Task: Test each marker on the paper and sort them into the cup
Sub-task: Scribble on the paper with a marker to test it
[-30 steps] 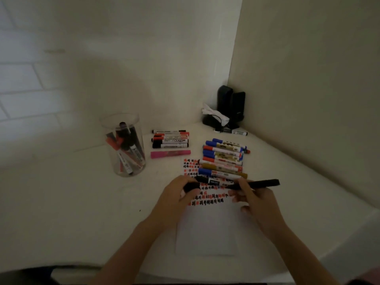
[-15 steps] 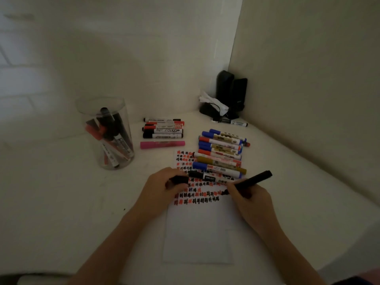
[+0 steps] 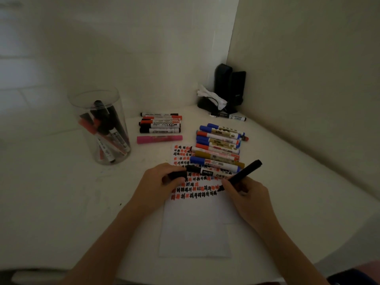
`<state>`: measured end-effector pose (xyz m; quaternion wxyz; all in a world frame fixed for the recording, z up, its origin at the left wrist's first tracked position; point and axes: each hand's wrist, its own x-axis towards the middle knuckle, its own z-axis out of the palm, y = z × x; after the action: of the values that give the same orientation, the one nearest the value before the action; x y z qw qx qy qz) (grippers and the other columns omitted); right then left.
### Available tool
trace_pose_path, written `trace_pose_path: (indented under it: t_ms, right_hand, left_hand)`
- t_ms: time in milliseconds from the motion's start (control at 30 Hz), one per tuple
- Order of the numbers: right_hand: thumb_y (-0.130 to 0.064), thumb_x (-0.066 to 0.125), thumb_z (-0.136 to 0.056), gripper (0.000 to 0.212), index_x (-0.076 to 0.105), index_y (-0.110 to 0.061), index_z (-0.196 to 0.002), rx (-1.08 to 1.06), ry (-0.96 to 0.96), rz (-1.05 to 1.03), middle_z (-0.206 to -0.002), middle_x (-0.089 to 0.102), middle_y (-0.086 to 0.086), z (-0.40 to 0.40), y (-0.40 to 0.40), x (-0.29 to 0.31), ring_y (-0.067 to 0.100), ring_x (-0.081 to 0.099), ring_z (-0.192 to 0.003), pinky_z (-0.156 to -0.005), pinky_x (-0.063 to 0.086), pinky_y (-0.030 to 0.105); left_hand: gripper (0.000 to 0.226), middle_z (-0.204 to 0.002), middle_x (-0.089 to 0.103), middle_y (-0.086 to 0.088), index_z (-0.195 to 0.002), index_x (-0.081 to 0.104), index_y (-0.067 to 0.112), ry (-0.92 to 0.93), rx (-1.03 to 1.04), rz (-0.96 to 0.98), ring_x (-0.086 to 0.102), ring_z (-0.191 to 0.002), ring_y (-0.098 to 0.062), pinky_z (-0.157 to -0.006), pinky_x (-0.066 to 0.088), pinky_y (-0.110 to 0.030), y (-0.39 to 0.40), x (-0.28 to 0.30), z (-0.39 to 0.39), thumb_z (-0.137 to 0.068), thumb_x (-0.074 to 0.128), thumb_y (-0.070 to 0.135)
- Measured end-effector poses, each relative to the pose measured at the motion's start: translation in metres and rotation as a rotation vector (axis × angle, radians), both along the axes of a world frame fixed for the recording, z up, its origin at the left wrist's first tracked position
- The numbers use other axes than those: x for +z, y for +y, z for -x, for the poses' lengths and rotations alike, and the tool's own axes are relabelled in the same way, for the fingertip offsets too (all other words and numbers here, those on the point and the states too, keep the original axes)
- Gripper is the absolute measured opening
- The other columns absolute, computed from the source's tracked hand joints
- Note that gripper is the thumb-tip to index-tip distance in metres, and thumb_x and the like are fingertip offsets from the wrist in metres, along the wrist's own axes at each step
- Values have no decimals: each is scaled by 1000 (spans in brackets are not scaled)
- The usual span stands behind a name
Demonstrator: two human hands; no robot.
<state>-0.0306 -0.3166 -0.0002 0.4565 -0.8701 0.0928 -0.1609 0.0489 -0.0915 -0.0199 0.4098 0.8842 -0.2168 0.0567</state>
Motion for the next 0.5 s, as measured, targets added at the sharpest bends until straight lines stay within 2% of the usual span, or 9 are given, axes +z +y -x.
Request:
trace_pose_path:
  t_ms: [200, 333, 500]
  right_hand:
    - [-33, 66, -86, 8, 65, -25, -85, 10, -1, 19, -70, 63, -18, -1, -1, -2, -13, 58, -63, -54, 41, 5]
    - [-32, 66, -87, 8, 65, -25, -86, -19, -14, 18, -73, 61, -22, -1, -2, -4, -16, 58, -67, -56, 42, 3]
    - [-33, 67, -85, 11, 59, -36, -78, 10, -10, -2, -73, 63, -21, -1, -1, -4, -11, 60, -69, -58, 45, 5]
  left_hand:
    - [30, -105, 61, 20, -116, 64, 30, -16, 1, 1, 53, -96, 9, -80, 37, 0, 0, -1, 0, -86, 67, 31]
    - [28, -106, 64, 17, -114, 66, 29, -22, -12, 6, 55, -97, 7, -83, 39, -2, 1, -2, -1, -86, 67, 31]
    - [26, -106, 64, 17, -112, 67, 28, -29, -4, 6, 55, -97, 7, -82, 37, 0, 1, -4, -2, -86, 68, 31]
